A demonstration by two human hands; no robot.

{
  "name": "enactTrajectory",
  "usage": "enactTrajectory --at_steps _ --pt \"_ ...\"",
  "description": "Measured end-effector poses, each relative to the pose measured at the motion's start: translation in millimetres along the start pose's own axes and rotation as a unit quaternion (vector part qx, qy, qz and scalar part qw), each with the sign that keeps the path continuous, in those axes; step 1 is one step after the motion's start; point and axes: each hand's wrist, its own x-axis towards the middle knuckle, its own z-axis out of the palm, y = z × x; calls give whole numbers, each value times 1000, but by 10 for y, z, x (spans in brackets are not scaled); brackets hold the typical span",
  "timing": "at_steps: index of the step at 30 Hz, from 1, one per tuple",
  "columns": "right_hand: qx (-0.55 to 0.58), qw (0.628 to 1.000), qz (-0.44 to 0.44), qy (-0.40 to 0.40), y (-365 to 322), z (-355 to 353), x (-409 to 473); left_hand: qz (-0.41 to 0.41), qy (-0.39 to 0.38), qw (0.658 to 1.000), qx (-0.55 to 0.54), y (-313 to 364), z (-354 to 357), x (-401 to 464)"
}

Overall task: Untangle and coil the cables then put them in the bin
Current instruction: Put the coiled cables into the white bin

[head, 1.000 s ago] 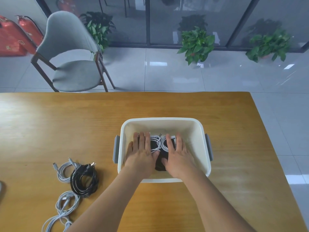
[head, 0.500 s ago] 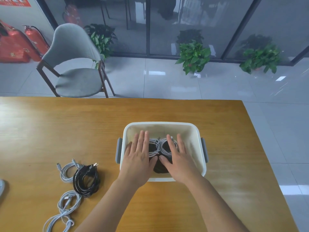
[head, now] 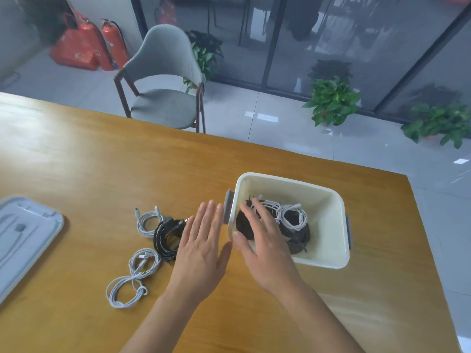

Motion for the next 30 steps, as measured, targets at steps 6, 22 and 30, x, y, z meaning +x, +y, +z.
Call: enactTrajectory --at_steps 6,22,30 --pt "-46 995 -75 -52 -403 352 15 -86 24 995 -34 -536 -32 -444" --pt "-210 957 -55 -193 -713 1442 560 -274 -30 960 -50 -1495 193 -1340" --pt "-283 937 -48 -198 -714 1688 858 -291 -70 953 -44 -1707 274 -1473"
